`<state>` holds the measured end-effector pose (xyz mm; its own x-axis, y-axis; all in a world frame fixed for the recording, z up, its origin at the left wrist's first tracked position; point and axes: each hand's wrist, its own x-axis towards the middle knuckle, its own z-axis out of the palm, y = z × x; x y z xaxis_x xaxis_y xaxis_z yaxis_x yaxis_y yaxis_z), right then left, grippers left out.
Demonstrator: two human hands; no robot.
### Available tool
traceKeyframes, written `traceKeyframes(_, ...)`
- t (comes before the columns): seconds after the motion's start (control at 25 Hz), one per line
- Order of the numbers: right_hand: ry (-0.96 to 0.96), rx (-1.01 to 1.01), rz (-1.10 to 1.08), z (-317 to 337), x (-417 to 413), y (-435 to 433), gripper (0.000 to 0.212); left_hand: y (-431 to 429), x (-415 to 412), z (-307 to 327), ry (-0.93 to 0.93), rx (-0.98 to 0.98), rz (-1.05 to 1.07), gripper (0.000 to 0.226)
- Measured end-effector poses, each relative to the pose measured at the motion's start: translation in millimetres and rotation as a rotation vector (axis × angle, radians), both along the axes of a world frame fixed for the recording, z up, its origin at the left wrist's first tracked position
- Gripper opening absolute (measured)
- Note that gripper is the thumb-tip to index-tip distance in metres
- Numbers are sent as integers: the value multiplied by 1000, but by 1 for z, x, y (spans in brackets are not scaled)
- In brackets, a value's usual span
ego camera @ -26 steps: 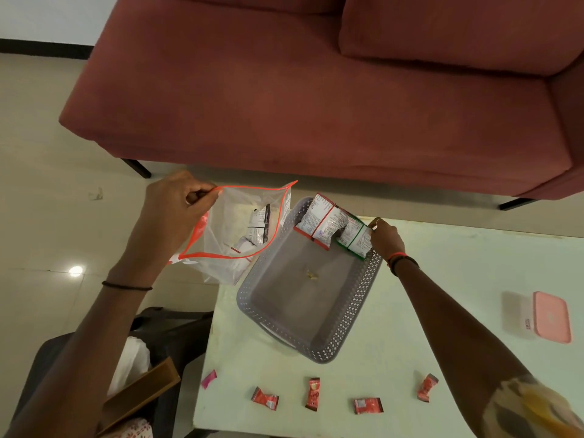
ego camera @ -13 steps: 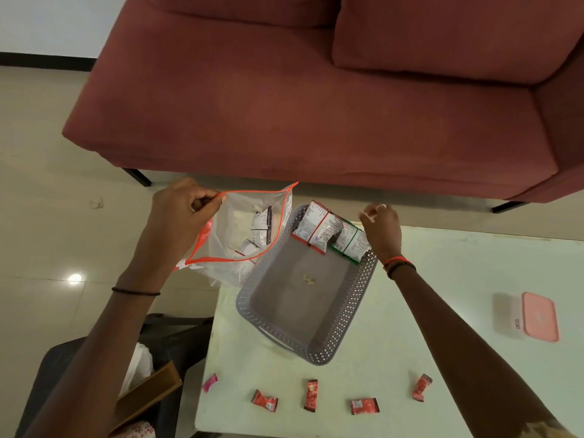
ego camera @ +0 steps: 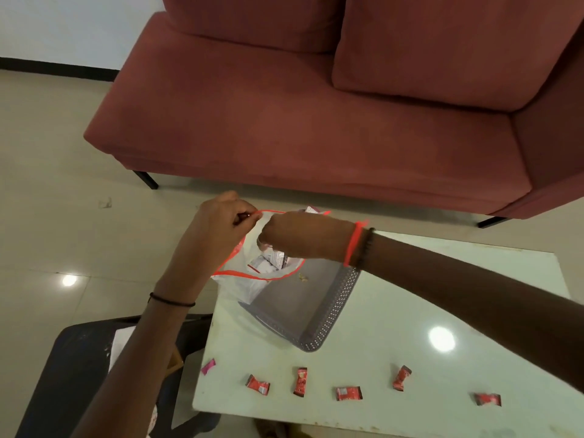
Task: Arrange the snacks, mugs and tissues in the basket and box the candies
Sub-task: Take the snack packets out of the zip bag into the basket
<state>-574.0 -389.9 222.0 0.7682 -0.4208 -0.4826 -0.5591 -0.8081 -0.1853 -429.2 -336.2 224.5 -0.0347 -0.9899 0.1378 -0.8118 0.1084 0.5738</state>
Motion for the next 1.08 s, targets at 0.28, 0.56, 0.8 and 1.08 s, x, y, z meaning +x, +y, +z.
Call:
traceKeyframes(0.28,325,-261,193,-82,-15,26,25,20,-18,-7,32,54,-5,14)
traceKeyframes(0.56,256,-322,215,-122,-17,35,30,31,-36,-15,30,87,-61,15)
traceKeyframes(0.8,213,-389,226,-121,-14,37,24,27,-34,-21,15,69,-50,15)
traceKeyframes(1.08,59,-454,34,-68,-11,39,7,12,-27,-18,12,38,7,14)
